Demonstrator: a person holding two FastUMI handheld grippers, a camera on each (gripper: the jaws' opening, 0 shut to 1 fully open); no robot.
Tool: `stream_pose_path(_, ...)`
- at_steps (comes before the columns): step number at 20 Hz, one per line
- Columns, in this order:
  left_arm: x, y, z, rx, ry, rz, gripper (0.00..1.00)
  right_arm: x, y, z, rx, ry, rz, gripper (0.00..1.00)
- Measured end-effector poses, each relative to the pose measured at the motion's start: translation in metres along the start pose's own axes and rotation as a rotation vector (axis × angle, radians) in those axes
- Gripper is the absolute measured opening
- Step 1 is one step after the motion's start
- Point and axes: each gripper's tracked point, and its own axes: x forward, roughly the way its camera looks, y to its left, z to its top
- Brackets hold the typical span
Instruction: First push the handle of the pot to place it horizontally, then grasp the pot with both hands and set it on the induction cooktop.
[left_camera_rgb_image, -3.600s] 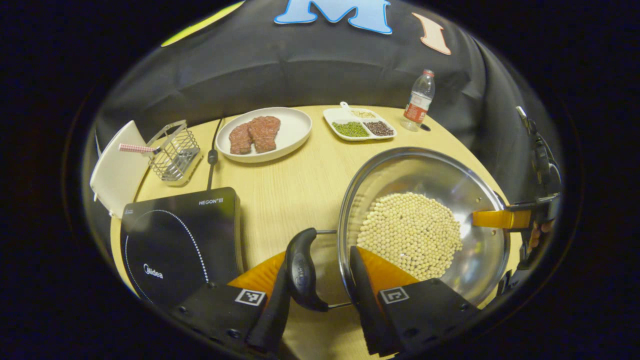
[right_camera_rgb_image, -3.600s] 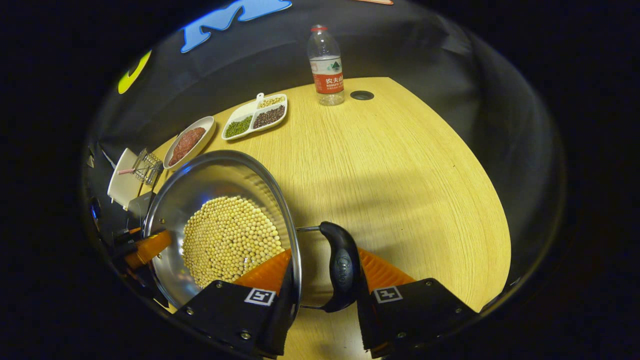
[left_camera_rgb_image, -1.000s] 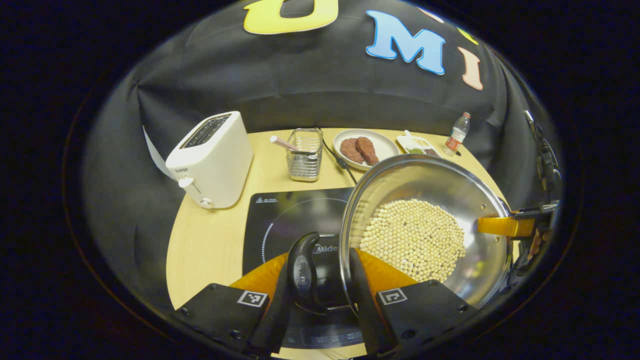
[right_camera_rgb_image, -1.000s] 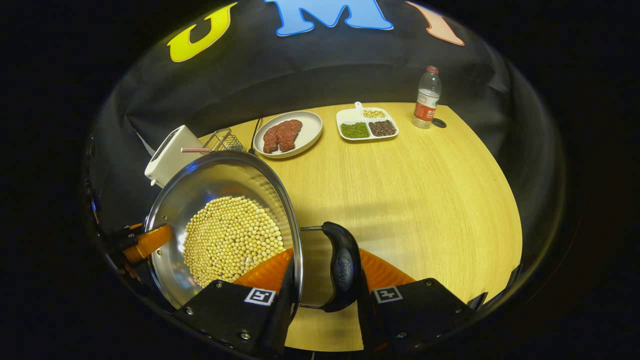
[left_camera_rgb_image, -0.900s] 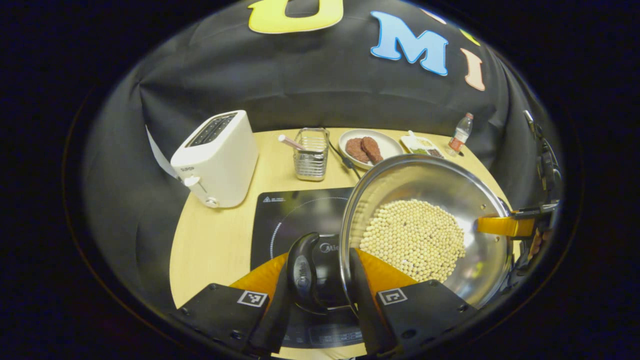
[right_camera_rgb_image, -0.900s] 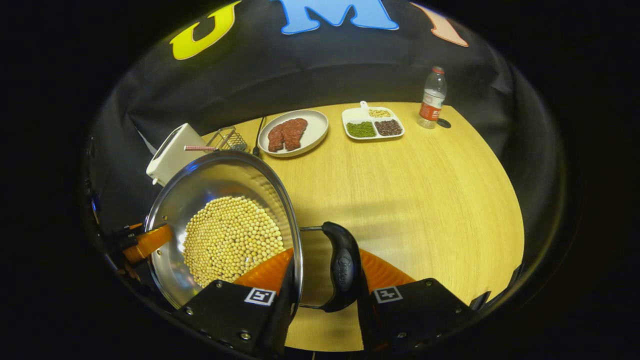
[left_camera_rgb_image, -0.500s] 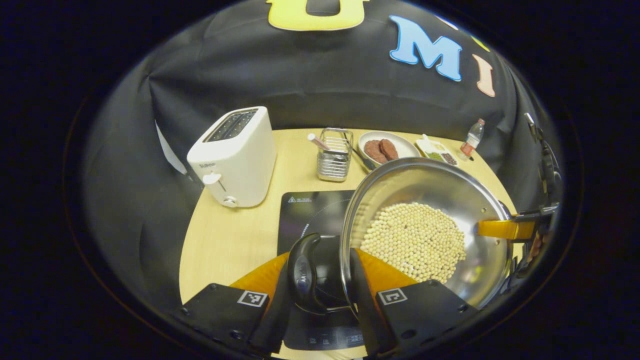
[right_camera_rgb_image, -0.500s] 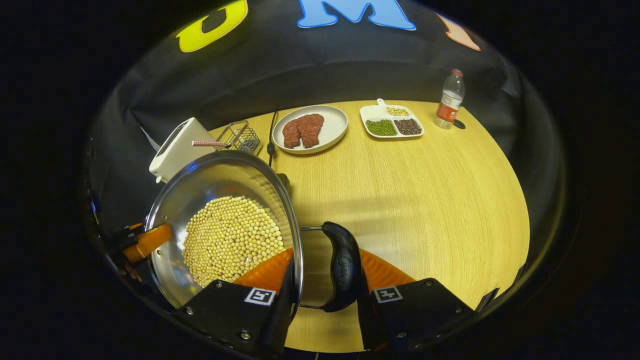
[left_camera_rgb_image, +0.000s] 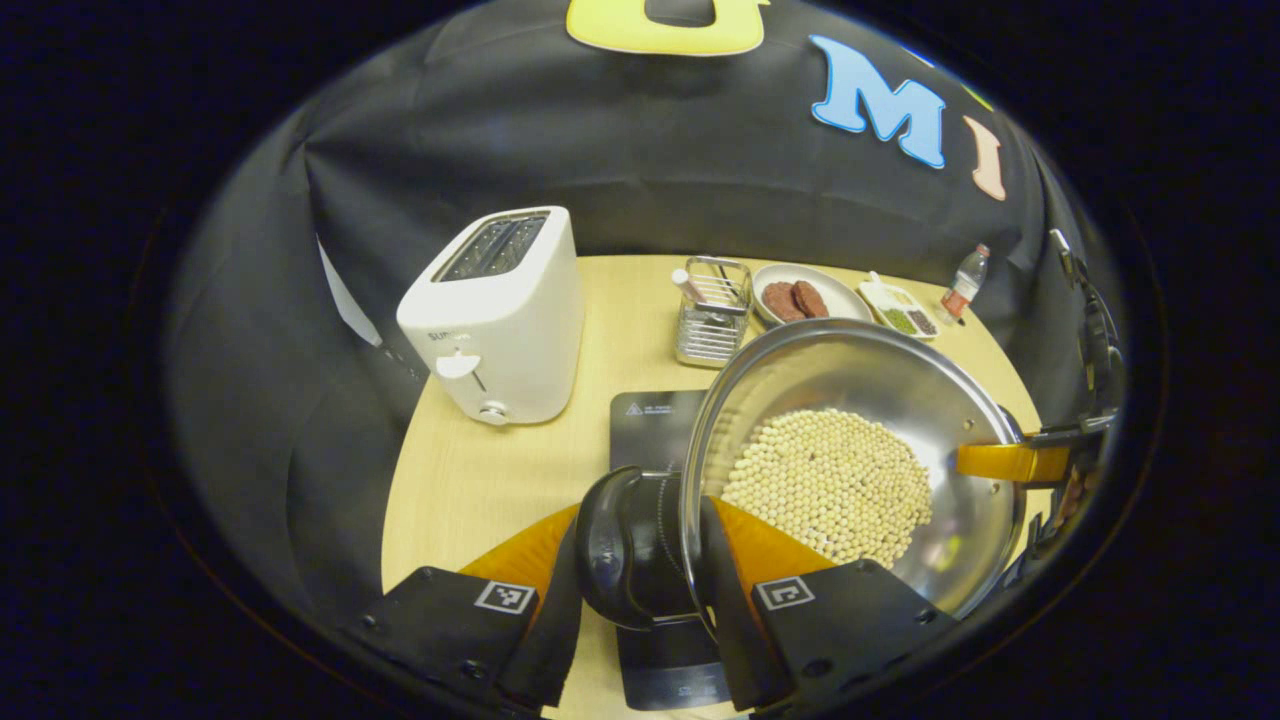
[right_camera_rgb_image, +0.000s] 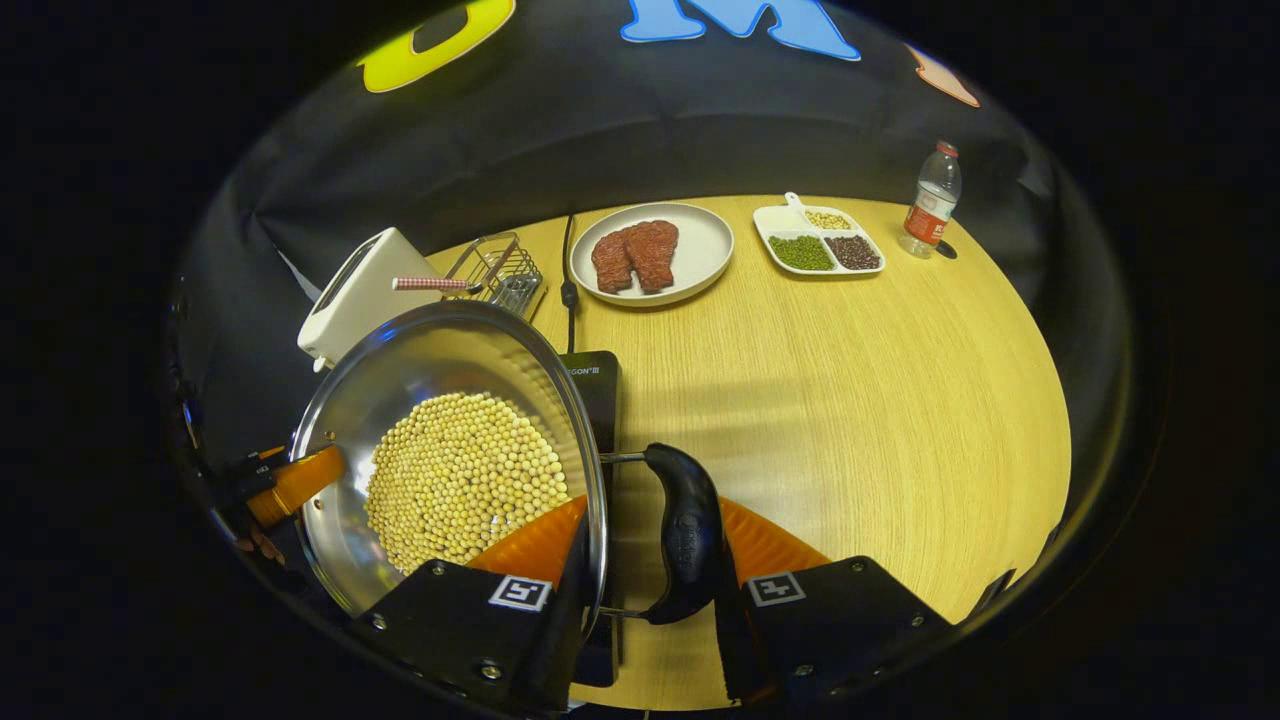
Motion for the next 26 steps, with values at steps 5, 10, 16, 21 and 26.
stream_pose_path(5, 0.013, 0.015, 0.000, -0.006, 0.011, -0.004, 0.66, 0.014, 0.013, 0.002, 0.000, 0.012, -0.011, 0.56)
stream_pose_path(10, 0.024, 0.021, 0.002, -0.002, 0.017, -0.014, 0.66, 0.027, 0.018, 0.001, 0.015, 0.015, -0.019, 0.56)
stream_pose_path(16, 0.040, 0.023, -0.002, -0.008, 0.024, -0.026, 0.63, 0.031, 0.018, 0.000, 0.028, 0.021, -0.031, 0.57)
stream_pose_path(21, 0.042, 0.027, -0.001, -0.022, 0.016, -0.033, 0.66, 0.033, 0.017, -0.001, 0.023, 0.013, -0.032, 0.56)
stream_pose_path(26, 0.044, 0.027, -0.001, -0.033, -0.003, -0.048, 0.66, 0.036, 0.018, -0.001, 0.032, 0.005, -0.028, 0.57)
